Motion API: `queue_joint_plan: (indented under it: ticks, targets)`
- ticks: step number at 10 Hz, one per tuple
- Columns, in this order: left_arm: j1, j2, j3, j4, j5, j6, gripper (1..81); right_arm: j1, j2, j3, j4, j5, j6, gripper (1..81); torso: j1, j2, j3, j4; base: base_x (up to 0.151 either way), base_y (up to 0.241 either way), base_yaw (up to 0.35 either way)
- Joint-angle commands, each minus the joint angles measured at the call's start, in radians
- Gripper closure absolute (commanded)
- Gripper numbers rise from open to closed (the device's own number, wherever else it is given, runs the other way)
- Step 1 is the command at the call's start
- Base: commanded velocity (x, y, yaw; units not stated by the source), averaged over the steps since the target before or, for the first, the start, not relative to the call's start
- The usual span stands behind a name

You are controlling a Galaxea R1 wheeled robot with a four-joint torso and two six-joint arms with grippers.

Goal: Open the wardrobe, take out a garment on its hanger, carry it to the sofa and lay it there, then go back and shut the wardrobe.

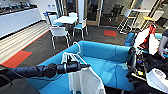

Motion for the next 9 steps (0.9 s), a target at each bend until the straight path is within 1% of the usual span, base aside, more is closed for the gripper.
queue_joint_plan:
  ticks: [1,3,4,5,6,7,9]
  targets:
    - [-0.217,-0.072,-0.027,0.019,-0.065,-0.030,81.1,0.000,0.005,0.004,0.004,-0.056,-0.002,1.0,0.000,0.000,0.000,0.000,0.000,0.000,0.000]
    - [-0.269,-0.161,-0.073,0.019,-0.067,-0.061,81.1,0.009,0.008,0.004,0.003,-0.058,-0.002,1.0,0.000,0.000,0.000,0.000,0.000,0.000,0.000]
    - [-0.306,-0.167,-0.088,0.019,-0.065,-0.074,81.1,0.014,0.009,0.004,0.003,-0.058,-0.004,1.0,0.000,0.000,0.000,0.000,0.000,0.000,0.000]
    - [-0.352,-0.148,-0.108,0.019,-0.062,-0.093,81.1,0.017,0.012,0.004,0.003,-0.061,-0.003,1.0,0.000,0.000,0.000,0.000,0.000,0.000,0.000]
    - [-0.387,-0.100,-0.138,0.019,-0.058,-0.122,81.1,0.017,0.012,0.004,0.003,-0.061,-0.004,1.0,0.000,0.000,-0.001,0.000,0.000,0.000,0.000]
    - [-0.414,-0.053,-0.144,0.019,-0.053,-0.136,81.1,0.017,0.012,0.004,0.004,-0.061,-0.002,1.0,0.000,0.000,-0.001,0.000,0.000,0.000,0.000]
    - [-0.435,0.041,-0.156,0.019,-0.061,-0.139,81.1,0.016,0.012,0.004,0.006,-0.063,-0.002,1.0,0.000,0.000,-0.001,0.000,0.000,0.000,0.000]
